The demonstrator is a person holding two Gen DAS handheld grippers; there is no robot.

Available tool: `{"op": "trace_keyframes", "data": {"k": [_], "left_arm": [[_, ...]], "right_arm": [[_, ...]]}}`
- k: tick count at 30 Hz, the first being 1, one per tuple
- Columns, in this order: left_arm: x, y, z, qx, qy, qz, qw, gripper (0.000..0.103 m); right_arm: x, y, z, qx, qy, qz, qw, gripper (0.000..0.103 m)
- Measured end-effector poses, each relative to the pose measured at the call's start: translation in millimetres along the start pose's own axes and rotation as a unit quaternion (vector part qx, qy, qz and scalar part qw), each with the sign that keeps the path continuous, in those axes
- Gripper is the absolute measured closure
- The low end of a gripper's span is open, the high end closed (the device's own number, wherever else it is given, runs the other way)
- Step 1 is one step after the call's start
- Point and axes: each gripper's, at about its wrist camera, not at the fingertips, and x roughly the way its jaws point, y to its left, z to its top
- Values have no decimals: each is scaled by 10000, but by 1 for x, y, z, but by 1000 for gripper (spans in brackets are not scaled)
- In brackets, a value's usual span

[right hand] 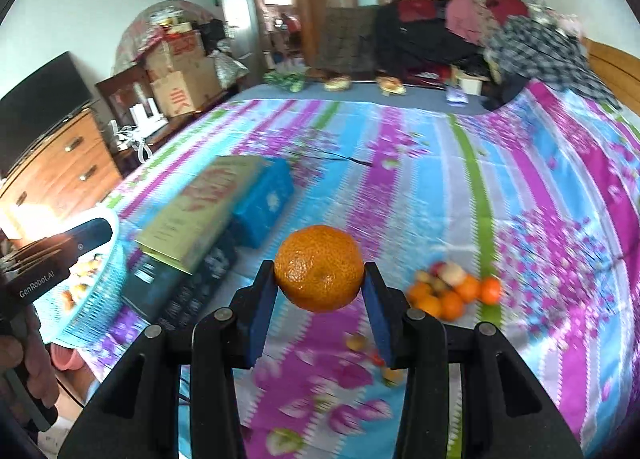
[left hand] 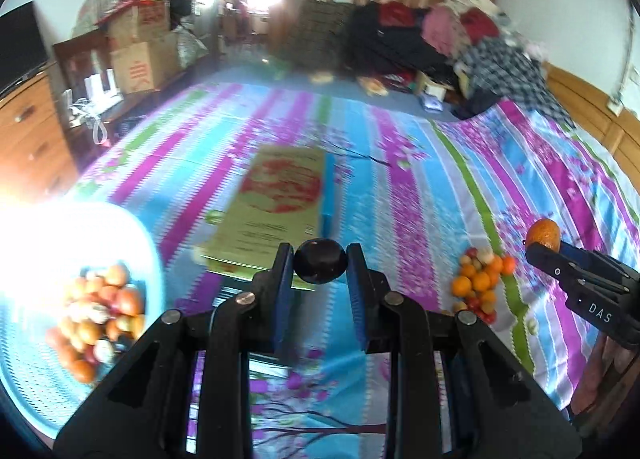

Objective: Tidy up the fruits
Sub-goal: 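Carry the plum and orange in both tools to the blue basket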

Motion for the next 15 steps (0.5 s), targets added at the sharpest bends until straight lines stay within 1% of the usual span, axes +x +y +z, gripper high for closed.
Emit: {"op": "trace_keyframes", "data": {"k": [8,15], "left_arm": [[-18,63,7,-513,-156,527,9972,76],[-36,118,8,-990,-319,1011,9894,76]], "right_arm": [[18,83,35,-442,-61,590,9973,56],[31,148,57,-751,-1,1007,9921,56]]}}
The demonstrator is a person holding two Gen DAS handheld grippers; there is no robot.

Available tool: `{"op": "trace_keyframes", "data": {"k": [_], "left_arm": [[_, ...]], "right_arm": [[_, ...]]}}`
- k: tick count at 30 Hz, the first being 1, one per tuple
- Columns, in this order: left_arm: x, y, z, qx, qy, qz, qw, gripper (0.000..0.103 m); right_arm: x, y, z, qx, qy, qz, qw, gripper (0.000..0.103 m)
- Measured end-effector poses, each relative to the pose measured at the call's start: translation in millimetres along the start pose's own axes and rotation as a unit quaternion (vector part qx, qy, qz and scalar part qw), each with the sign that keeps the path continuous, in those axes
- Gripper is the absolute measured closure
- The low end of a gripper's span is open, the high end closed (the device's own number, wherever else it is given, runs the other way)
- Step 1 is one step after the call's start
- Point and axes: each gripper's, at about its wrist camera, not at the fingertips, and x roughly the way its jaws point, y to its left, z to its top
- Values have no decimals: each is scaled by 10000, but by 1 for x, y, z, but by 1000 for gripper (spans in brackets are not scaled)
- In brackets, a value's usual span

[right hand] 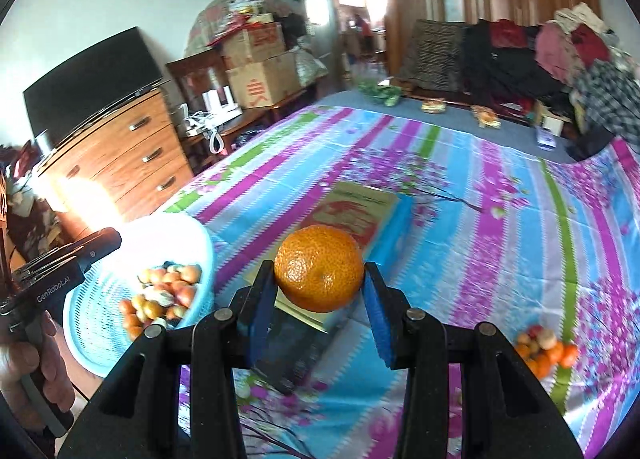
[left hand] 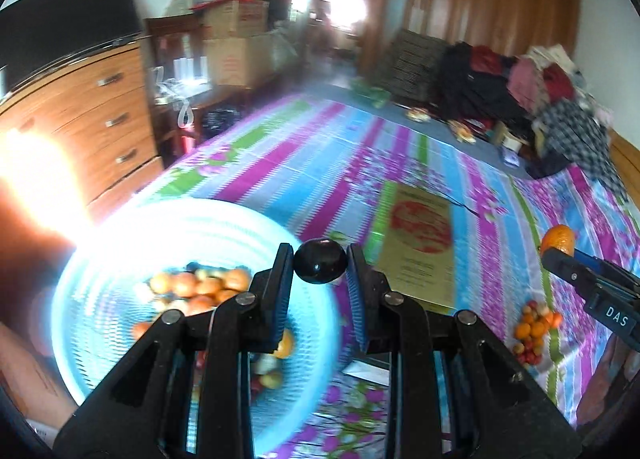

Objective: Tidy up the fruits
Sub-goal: 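Carry the plum and orange in both tools to the blue basket, then lower both tools into the blue basket to release the fruit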

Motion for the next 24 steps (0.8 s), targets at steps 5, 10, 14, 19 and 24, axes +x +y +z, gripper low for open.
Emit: {"op": "trace_keyframes", "data": {"k": [5,10,14,19,24], "left_arm": [[-3,42,3,-365,-44,262,9990,76],[-5,76,2,-653,-51,471,9967,76],[-7,103,2,-880,-85,577,9944,76],[-13,136,0,-1144,-125,733,9906,76],[-9,158,-2,-1273,-19,849,9882,76]], "right_arm": [[21,42,16,-220,146,264,9993,56],[41,83,27,-406,313,482,9975,56],[54,111,36,-553,419,634,9956,56],[72,146,45,-745,597,820,9920,56],[90,176,48,-862,833,980,9879,56]]}}
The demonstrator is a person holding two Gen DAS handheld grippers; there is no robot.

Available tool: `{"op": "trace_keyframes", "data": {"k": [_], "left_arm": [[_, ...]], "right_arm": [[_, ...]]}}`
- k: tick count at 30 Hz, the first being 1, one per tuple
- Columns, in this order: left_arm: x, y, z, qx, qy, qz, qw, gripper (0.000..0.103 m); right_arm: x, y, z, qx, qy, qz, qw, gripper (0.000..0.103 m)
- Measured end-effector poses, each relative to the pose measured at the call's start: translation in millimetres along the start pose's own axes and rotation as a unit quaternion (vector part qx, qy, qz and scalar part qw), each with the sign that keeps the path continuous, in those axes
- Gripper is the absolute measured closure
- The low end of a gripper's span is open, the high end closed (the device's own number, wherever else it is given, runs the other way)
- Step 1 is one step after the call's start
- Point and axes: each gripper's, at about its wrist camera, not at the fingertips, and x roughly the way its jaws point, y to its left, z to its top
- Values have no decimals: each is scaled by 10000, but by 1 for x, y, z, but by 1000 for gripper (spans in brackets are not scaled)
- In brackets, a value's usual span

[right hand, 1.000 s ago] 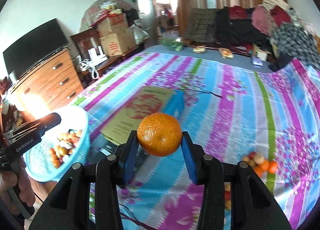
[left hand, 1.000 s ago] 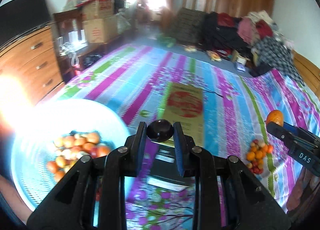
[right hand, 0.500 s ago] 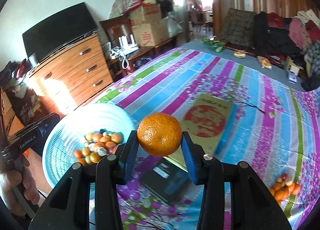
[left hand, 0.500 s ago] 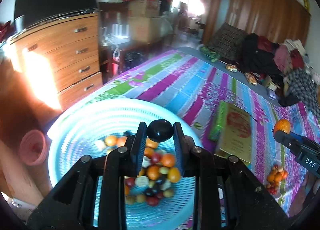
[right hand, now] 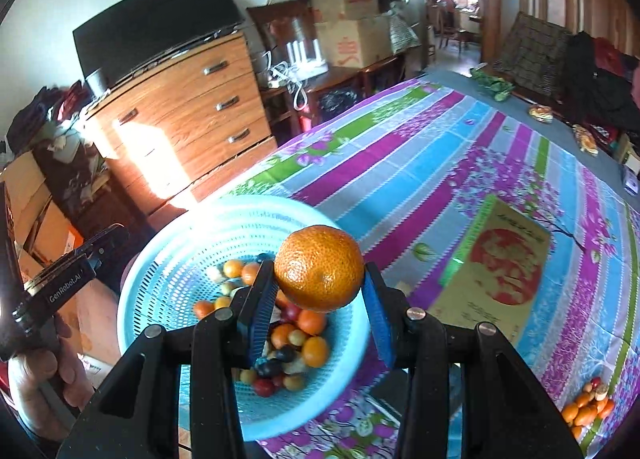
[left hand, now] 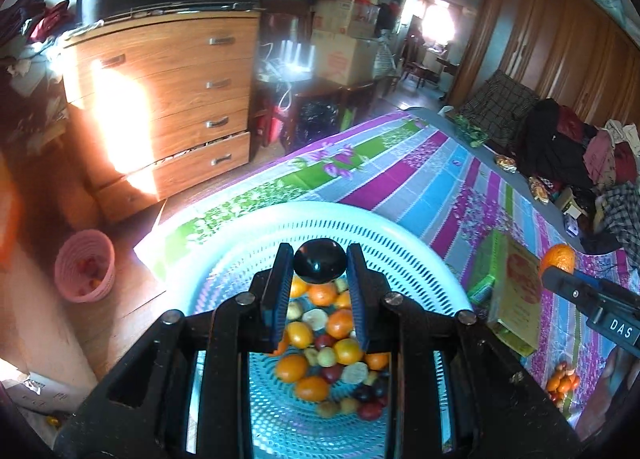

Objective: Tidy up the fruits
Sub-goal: 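Lower both tools into the blue basket to release the fruit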

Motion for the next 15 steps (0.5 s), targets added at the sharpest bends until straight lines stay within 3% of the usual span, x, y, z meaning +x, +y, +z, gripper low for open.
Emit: {"op": "trace_keyframes", "data": {"k": [15], "left_arm": [[17,28,-5,-62,462,41,9989,76]], "right_arm": [[44,40,9,-276,472,23,9985,56]]}}
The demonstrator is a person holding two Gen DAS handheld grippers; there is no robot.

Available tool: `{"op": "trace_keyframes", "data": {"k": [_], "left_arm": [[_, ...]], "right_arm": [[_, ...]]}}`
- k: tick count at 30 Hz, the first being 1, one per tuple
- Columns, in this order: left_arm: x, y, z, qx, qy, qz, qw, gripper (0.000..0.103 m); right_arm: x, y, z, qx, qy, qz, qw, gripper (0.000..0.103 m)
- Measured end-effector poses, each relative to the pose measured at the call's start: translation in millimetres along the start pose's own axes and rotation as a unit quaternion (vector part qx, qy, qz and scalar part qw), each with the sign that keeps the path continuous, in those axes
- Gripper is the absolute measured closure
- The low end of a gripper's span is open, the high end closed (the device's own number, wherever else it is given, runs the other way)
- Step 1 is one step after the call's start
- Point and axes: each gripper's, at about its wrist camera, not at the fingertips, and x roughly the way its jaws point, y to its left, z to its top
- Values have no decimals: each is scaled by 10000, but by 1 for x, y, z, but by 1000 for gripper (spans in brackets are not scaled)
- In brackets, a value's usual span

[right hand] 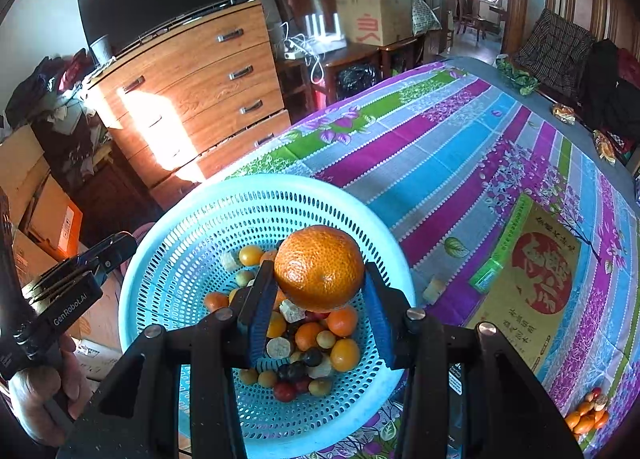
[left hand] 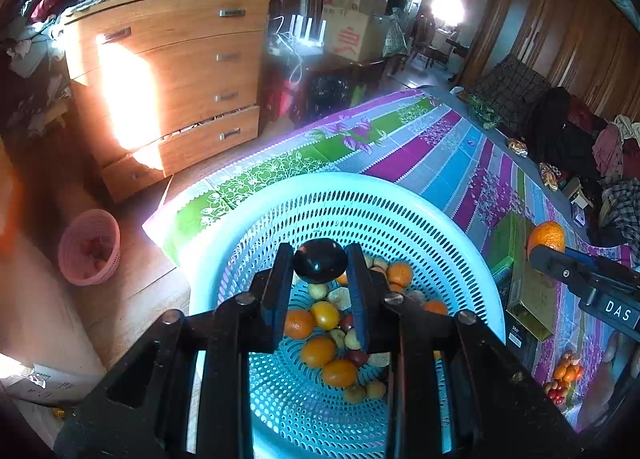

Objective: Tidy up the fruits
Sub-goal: 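Lower both tools into the blue basket to release the fruit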

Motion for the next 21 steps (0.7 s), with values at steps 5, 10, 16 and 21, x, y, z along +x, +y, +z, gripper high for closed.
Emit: {"op": "trace_keyframes", "data": {"k": [5,10,16,21], "left_arm": [[6,6,1,-20,131,-8,9999,76],[9,7,1,7,212,-49,9998,76],[11,6,0,38,257,-73,9996,76],[14,5,-2,69,318,-77,9994,76]], "right_arm": [[7,3,-1,-10,99,-3,10000,56],[11,4,0,-9,159,12,9999,56],[14,5,0,-28,209,30,9998,56],[17,5,-1,-11,251,40,9997,56]]}}
